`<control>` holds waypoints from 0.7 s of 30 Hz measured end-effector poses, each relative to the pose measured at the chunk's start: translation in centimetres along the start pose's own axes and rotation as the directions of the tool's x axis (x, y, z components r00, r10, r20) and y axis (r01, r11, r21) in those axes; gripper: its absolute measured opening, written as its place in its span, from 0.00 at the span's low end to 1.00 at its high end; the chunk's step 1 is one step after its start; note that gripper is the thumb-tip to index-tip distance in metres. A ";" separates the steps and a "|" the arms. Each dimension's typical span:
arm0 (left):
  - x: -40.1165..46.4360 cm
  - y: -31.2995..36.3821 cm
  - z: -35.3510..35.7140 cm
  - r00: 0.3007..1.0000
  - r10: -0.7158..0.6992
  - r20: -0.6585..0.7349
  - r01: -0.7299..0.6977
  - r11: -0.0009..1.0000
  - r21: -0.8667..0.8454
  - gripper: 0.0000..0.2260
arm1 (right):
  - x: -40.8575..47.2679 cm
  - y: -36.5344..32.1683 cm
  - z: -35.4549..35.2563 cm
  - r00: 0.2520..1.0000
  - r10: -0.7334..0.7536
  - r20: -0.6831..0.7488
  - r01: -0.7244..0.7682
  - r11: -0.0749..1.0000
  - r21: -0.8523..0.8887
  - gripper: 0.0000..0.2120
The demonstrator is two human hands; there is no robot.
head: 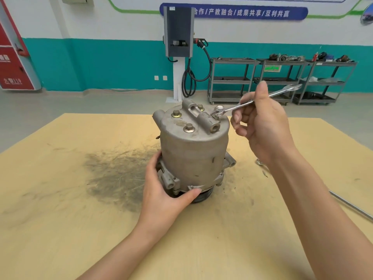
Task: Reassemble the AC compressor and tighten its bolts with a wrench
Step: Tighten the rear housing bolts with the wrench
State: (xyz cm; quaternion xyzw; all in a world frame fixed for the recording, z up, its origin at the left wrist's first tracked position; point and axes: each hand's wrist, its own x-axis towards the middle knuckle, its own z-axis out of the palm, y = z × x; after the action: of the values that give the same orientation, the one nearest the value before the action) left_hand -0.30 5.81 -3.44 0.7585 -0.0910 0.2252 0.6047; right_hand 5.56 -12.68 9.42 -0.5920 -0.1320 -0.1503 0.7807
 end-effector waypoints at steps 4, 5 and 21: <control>-0.2 -0.1 0.0 1.000 -0.007 0.003 0.007 1.000 0.004 0.42 | -0.1 -0.2 -0.2 0.998 0.059 0.028 -0.061 0.995 0.084 0.22; -0.2 -0.1 0.0 1.000 -0.007 0.001 0.007 1.000 0.004 0.42 | -0.1 -0.2 -0.2 0.997 0.066 0.031 -0.069 0.993 0.096 0.22; -0.2 -0.6 0.0 1.000 -0.008 -0.021 0.008 1.000 0.006 0.43 | -1.3 -1.0 0.3 0.950 -0.298 0.096 0.312 0.925 -0.216 0.20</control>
State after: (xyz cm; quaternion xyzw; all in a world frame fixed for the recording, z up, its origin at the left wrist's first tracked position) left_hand -0.25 5.95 -4.03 0.7583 -0.0809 0.2308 0.6043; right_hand 4.01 -12.55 9.89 -0.6544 -0.2284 -0.2658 0.6701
